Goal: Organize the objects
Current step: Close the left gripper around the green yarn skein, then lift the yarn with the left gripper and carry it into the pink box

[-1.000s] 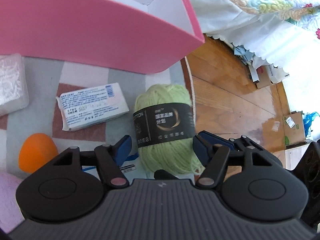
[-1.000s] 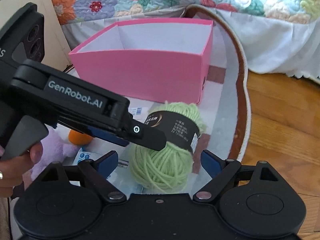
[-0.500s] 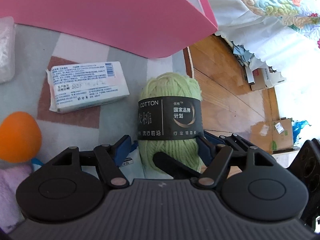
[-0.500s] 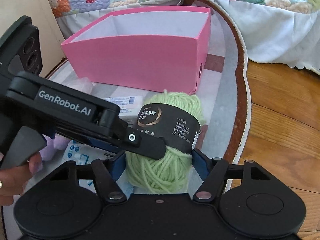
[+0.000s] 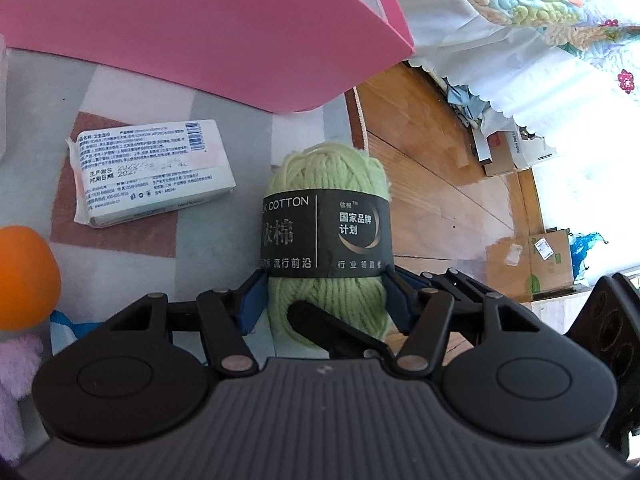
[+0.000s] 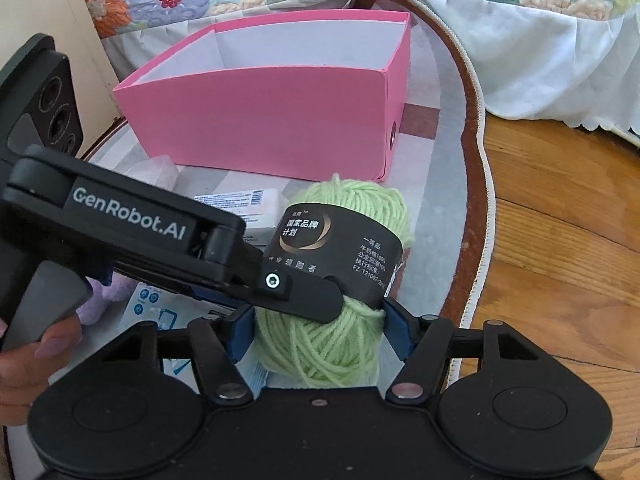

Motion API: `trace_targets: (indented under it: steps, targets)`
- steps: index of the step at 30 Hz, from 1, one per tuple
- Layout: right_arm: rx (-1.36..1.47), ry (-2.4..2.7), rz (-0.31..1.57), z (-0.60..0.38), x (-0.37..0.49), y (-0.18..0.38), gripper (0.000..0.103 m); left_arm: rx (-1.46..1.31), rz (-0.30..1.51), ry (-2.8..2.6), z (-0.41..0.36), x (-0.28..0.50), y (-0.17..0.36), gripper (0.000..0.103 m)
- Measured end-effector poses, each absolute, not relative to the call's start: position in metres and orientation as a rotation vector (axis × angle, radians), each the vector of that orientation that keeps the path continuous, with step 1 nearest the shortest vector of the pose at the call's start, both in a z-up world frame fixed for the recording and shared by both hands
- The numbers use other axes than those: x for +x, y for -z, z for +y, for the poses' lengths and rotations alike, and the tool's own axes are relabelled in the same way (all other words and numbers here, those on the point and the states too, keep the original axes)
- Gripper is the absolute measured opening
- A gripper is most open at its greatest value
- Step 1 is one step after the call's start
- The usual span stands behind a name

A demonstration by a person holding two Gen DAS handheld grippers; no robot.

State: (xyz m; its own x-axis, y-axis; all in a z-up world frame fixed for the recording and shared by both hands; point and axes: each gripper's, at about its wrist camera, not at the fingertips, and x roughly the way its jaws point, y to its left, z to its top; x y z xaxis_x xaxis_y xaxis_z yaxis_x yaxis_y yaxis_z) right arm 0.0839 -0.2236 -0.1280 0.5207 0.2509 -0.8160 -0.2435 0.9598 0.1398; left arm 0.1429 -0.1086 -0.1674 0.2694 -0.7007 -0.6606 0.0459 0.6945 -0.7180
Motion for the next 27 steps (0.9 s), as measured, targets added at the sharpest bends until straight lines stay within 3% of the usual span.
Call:
trace_targets:
  steps: [10,27]
  targets:
    - [-0.078,-0.273,0.996,-0.21,0.086,0.13,0.069,-0.645,1.204,0.544,-0.109,0.139,0.165,0.06]
    - [-0.227,-0.257,0.951,-0.185,0.081,0.085,0.067,-0.629,1.125,0.569,-0.102,0.127,0.124,0.058]
